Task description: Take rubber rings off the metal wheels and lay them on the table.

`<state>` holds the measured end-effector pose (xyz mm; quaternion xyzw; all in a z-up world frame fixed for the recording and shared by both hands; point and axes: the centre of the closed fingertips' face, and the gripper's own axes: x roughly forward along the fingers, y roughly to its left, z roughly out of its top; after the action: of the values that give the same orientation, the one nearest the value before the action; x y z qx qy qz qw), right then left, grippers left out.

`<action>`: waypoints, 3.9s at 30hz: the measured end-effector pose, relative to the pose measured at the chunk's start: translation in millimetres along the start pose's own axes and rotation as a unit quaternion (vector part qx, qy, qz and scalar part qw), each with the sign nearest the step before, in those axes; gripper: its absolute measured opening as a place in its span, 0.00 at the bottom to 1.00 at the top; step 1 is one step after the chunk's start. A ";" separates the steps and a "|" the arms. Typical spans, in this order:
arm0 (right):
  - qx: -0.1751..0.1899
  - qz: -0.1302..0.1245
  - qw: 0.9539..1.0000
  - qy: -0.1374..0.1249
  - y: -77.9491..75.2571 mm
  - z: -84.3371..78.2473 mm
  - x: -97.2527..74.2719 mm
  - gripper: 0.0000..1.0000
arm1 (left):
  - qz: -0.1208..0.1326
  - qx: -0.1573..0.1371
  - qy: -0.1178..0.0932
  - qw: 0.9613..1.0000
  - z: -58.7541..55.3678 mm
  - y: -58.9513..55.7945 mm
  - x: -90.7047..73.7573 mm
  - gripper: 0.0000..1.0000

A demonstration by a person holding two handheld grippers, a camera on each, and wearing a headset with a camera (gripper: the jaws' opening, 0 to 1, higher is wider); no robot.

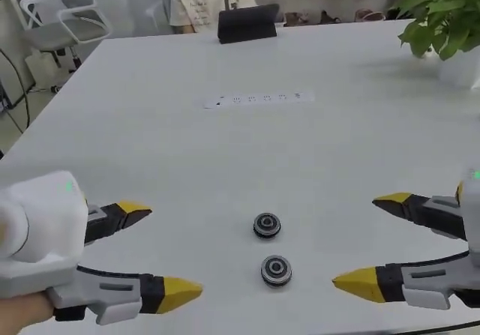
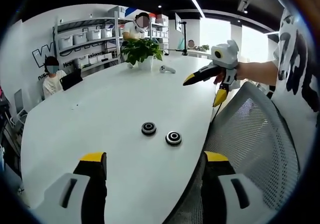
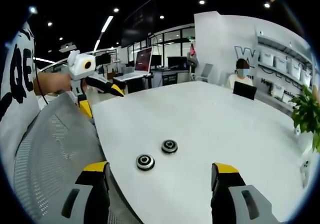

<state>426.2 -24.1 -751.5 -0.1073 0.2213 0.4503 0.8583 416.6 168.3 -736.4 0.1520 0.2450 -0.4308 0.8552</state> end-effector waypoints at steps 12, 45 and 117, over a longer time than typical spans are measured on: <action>-0.011 0.013 1.000 0.003 -1.8 -4.1 11.8 0.81 | -0.009 0.011 0.013 1.000 -4.8 2.4 9.2 0.73; -0.036 0.053 0.998 0.011 1.7 -15.4 40.2 0.72 | -0.049 0.047 0.039 0.997 -8.1 -3.0 46.4 0.68; -0.056 0.109 0.990 0.062 16.5 -47.2 79.7 0.61 | -0.162 0.089 0.081 0.979 -17.6 -55.6 137.7 0.22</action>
<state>438.8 25.0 -830.7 -0.1585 0.2586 0.5457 0.7812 436.4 53.0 -829.5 0.2204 0.2955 -0.5697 0.7345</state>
